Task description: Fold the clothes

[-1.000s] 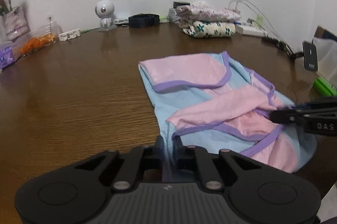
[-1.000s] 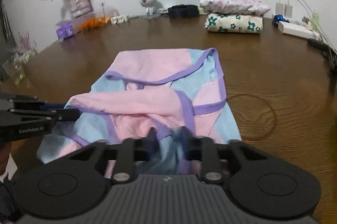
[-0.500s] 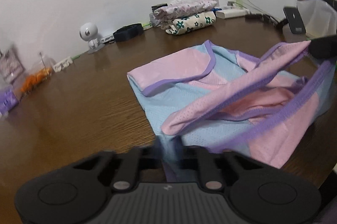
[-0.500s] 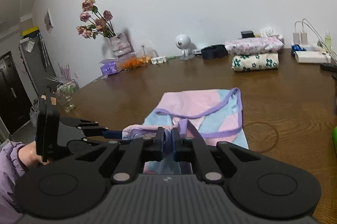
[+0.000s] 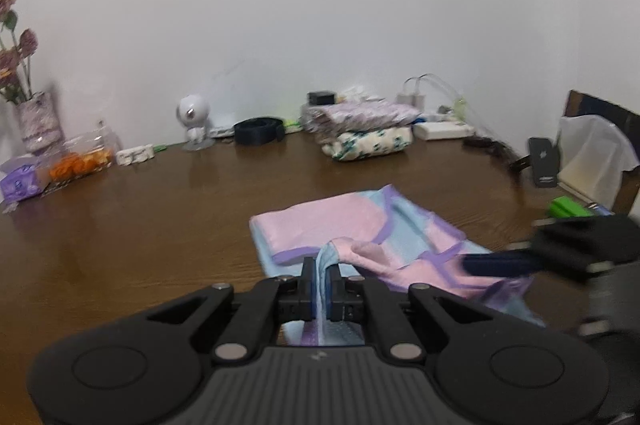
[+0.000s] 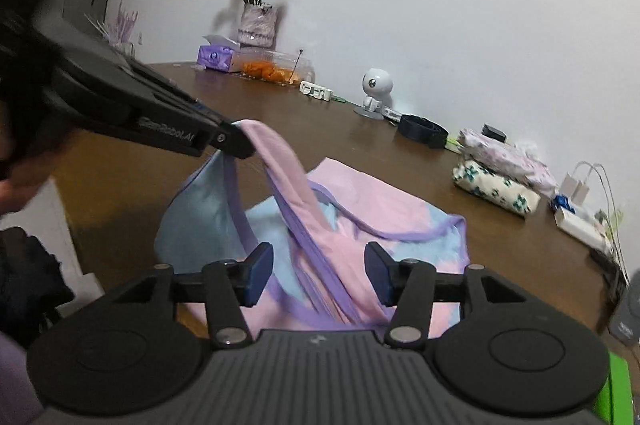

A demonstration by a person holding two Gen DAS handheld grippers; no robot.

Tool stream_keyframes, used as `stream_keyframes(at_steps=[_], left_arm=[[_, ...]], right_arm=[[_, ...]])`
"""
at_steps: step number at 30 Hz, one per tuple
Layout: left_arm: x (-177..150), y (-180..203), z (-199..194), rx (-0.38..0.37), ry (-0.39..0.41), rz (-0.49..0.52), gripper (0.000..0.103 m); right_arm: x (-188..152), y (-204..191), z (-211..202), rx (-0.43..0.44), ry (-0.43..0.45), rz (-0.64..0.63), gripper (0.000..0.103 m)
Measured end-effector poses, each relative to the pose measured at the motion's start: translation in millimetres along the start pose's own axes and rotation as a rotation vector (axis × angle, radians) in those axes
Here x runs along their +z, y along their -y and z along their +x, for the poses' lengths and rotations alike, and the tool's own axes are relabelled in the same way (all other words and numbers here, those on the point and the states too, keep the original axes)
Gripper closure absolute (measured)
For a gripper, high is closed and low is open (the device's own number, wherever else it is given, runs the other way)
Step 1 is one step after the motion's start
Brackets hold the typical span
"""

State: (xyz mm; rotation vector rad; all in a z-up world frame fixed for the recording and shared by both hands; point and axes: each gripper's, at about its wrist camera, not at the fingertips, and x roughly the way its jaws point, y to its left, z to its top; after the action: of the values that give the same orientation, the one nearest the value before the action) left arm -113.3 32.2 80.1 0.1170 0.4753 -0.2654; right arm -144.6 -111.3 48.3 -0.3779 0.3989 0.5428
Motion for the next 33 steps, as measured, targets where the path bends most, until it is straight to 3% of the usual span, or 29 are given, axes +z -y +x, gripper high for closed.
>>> stream_keyframes(at_steps=[5, 11, 15, 17, 23, 26, 28, 33], left_arm=[[0, -2, -5, 0.033, 0.012, 0.0, 0.1], [-5, -20, 0, 0.072, -0.009, -0.06, 0.1], [-5, -21, -5, 0.066, 0.001, -0.056, 0.1], [-5, -21, -5, 0.068, -0.002, -0.053, 0.1], [0, -33, 3, 0.115, -0.001, -0.087, 0.1], [37, -43, -12, 0.111, 0.092, -0.109, 0.1], [76, -43, -42, 0.083, 0.21, -0.087, 0.1], [167, -44, -139, 0.002, 0.475, -0.007, 0.1]], right_arm=[[0, -6, 24, -0.147, -0.053, -0.066, 0.061], [-23, 16, 4, -0.245, -0.118, -0.018, 0.062], [-25, 21, 0, -0.253, -0.136, -0.003, 0.076], [-25, 23, -1, -0.255, -0.144, 0.004, 0.092], [-2, 36, -22, -0.202, -0.083, 0.029, 0.094], [35, 67, -49, -0.158, 0.013, 0.082, 0.094], [69, 88, -77, -0.142, 0.102, 0.094, 0.094], [163, 114, -173, -0.209, 0.343, -0.03, 0.096]])
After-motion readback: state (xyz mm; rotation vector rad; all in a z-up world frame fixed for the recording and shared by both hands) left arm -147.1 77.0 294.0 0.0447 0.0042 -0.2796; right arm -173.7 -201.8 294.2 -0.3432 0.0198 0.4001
